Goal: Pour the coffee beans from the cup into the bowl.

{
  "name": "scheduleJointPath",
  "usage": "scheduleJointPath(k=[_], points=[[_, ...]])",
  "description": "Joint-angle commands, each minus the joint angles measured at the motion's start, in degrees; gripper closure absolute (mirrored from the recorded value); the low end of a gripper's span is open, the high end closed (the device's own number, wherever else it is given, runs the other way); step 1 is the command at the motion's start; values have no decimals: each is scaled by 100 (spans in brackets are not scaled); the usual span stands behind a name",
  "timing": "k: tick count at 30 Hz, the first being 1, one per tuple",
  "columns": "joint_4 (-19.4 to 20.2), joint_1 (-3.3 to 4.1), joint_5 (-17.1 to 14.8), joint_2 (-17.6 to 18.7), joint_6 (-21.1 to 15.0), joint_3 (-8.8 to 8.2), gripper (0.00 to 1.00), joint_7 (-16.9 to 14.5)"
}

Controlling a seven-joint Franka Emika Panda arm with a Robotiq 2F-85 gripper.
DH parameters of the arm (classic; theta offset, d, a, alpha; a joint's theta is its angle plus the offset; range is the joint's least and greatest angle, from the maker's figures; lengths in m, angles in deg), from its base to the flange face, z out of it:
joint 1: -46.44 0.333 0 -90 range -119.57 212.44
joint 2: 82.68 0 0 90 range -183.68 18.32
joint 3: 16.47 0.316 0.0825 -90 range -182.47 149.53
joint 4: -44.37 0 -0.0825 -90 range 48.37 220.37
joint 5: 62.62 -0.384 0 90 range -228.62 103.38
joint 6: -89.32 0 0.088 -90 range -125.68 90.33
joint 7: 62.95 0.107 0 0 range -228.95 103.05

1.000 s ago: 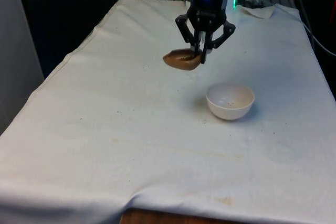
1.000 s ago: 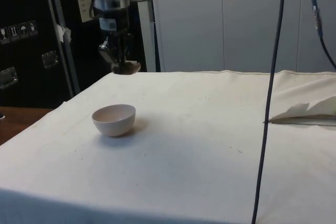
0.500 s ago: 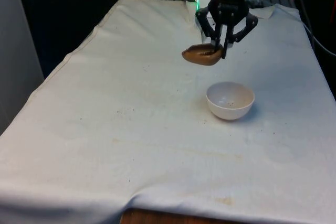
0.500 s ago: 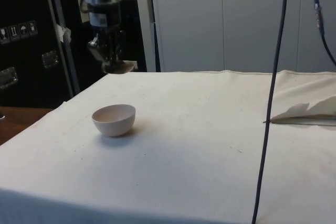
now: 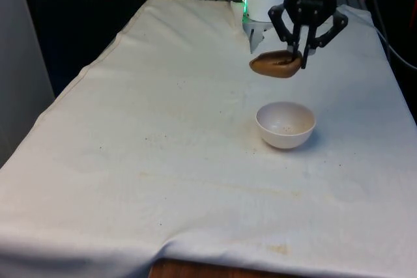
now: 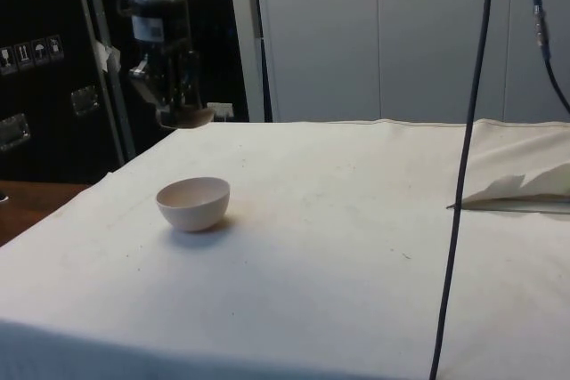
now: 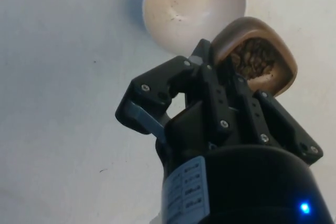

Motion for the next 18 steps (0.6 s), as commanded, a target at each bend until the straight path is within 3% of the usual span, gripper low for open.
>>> scheduleJointPath(k=[1,18], points=[[-29,40,46,0,40,17,97,103],[-17,0,23,0,-17,401,97,430]])
